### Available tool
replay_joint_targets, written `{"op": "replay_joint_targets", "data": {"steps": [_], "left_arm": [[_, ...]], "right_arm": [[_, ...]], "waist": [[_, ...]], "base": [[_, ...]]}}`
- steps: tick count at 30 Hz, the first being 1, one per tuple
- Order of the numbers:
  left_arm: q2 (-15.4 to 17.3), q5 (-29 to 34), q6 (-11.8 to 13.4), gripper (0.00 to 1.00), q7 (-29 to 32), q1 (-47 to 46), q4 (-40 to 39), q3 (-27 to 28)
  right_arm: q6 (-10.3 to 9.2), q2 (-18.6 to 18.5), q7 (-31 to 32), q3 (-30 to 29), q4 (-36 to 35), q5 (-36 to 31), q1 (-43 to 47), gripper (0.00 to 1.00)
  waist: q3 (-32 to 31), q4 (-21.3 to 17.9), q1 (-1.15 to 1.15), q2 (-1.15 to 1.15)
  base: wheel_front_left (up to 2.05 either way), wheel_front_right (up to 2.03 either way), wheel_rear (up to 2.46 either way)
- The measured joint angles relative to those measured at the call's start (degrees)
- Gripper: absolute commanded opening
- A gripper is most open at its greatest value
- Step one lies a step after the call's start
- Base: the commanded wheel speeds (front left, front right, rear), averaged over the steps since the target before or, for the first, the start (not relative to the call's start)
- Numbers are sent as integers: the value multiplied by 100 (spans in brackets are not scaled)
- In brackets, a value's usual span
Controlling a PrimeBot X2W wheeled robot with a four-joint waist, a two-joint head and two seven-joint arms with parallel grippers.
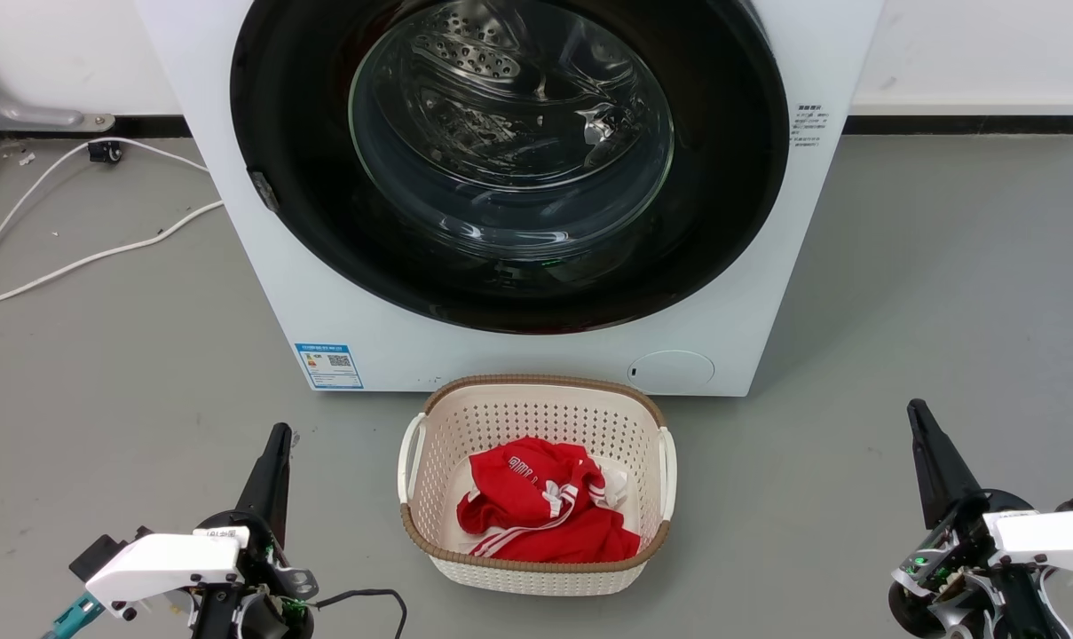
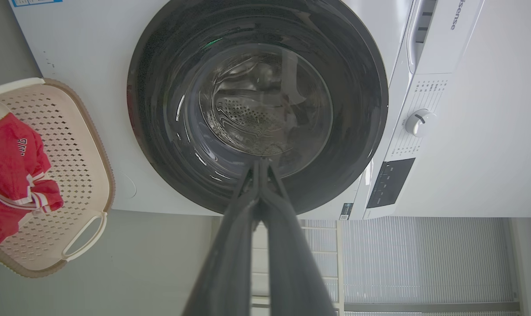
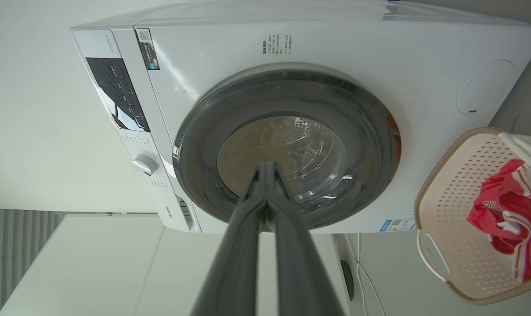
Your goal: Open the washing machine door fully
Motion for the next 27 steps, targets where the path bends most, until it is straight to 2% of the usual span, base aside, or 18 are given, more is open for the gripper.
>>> {"op": "replay_joint_targets", "data": {"steps": [15, 16, 27], "left_arm": [[-3, 1, 0, 0, 1, -1, 1, 4], [-3, 1, 0, 100, 1, -1, 1, 4], [-32, 160, 7, 100, -232, 138, 55, -146]], "right_arm": [[0, 7, 15, -8, 0, -1, -1, 0], [0, 7, 15, -8, 0, -1, -1, 100], [-2, 31, -223, 76, -12, -160, 171, 100]], "waist": [[0, 0, 0, 0], [0, 0, 0, 0], [-1, -2, 0, 0]], "base": [[0, 0, 0], [0, 0, 0], [0, 0, 0]]}}
